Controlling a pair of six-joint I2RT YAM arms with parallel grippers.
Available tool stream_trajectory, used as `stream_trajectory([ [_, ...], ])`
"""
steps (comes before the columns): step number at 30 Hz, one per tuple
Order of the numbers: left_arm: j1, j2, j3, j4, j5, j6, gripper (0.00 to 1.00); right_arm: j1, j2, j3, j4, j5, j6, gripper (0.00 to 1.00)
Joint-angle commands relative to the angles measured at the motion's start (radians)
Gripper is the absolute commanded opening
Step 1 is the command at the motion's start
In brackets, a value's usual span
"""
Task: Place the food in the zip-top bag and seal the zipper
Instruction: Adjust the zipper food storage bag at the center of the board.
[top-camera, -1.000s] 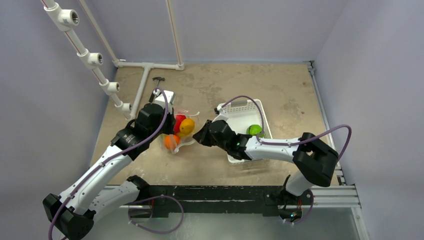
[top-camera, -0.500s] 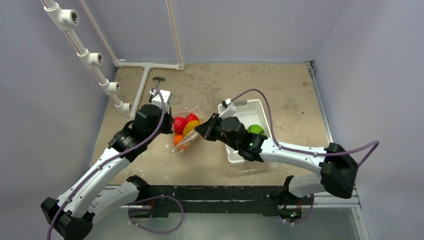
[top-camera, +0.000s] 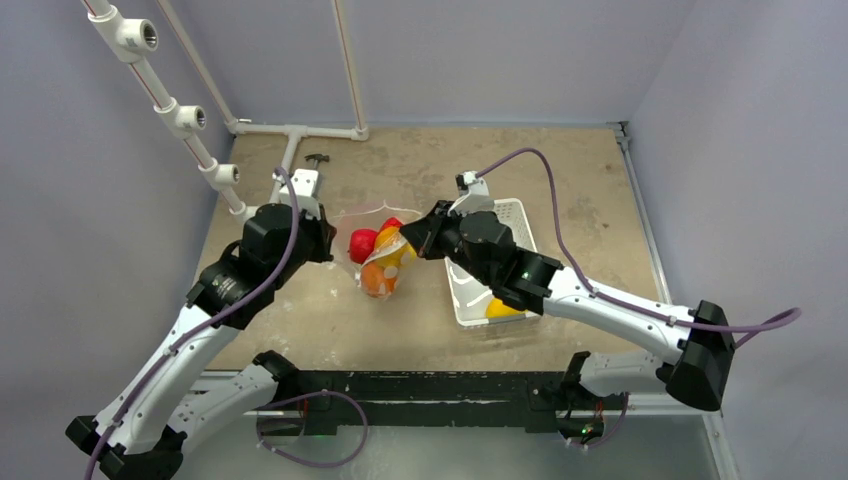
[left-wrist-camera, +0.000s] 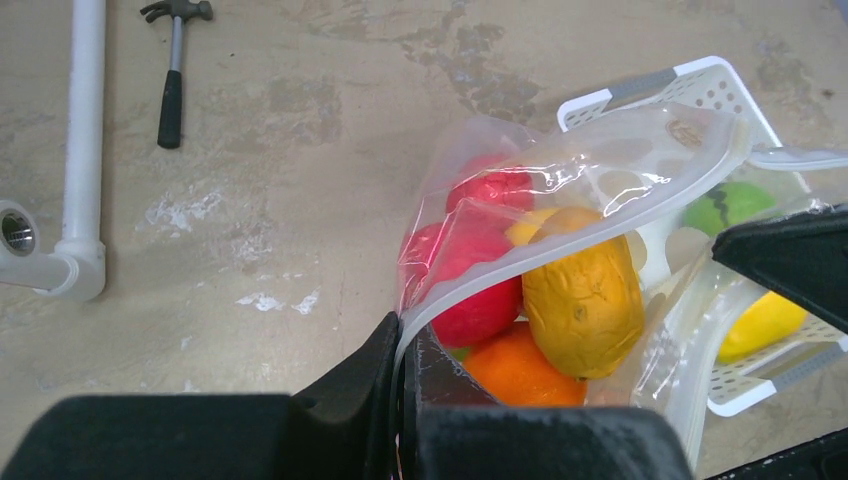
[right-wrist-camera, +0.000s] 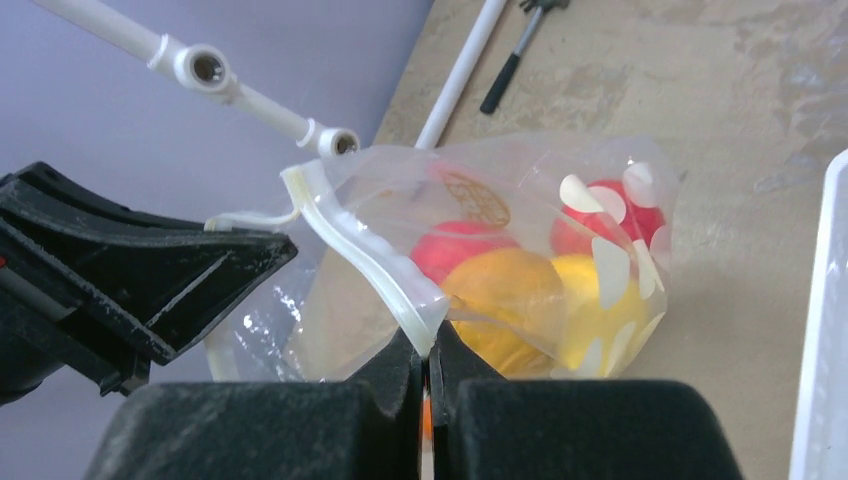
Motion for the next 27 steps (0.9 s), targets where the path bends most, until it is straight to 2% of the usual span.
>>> stream_trajectory([
  [1,0.004,0.038,0.045,-0.033,0.042,-0.042,0.00,-0.048,-0.012,0.031,-0.007,0.013,-0.074,0.00],
  [7,0.005,0.087,-0.103,0.076,0.122,-0.124,0.00,-0.127,0.082,-0.086,0.112,-0.129,-0.076,0.00],
  [11,0.005,0.142,-0.178,0.111,0.114,-0.148,0.00,-0.137,0.126,-0.117,0.137,-0.151,-0.079,0.00],
  [21,0.005,0.080,-0.070,0.080,0.065,-0.098,0.00,-0.137,0.045,-0.031,0.058,-0.128,-0.141,0.00],
  [27,0.005,0.027,-0.076,0.087,-0.018,-0.059,0.00,-0.137,0.065,-0.031,0.096,-0.197,-0.163,0.00],
])
